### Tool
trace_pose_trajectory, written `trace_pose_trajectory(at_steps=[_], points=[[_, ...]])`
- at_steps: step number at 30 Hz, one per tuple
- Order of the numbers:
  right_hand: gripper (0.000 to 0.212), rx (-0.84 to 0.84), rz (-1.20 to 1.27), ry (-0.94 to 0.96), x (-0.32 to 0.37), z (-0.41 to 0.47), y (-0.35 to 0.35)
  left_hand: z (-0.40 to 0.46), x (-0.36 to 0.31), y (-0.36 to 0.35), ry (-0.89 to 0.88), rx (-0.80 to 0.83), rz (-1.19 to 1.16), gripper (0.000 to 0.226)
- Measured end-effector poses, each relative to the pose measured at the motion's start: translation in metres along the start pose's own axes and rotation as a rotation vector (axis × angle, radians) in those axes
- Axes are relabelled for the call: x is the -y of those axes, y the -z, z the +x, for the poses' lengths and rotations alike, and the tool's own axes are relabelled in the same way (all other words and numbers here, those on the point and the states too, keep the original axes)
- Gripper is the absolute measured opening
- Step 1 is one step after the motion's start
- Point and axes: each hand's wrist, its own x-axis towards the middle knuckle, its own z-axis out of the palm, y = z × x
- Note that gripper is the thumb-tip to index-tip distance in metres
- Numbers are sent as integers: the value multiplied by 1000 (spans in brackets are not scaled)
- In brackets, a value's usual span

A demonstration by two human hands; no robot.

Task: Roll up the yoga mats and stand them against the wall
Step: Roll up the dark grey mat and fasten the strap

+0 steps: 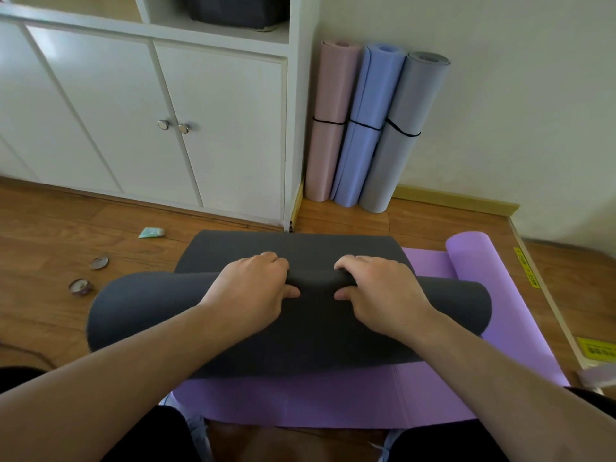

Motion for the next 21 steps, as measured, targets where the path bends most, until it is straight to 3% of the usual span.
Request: trace_pose_trajectory(at_steps=[4, 7, 12, 14, 16, 21], points=[[19, 117, -79, 76, -1, 3, -3, 0, 0, -6, -83, 45, 23, 19], [22, 223, -55, 54, -1, 3, -4, -4, 3, -10, -155, 96, 79, 22], [69, 346, -94, 23, 2, 2, -10, -4, 3, -14, -210, 197, 137, 60], [67, 312, -120, 32, 2, 3, -11, -2, 3, -15, -199, 204, 182, 66], [58, 282, -141, 44, 1, 4, -13, 0, 5, -16, -177, 204, 168, 56], [44, 369, -31, 66, 0, 5, -11, 2, 11, -12, -163, 339, -15, 50]])
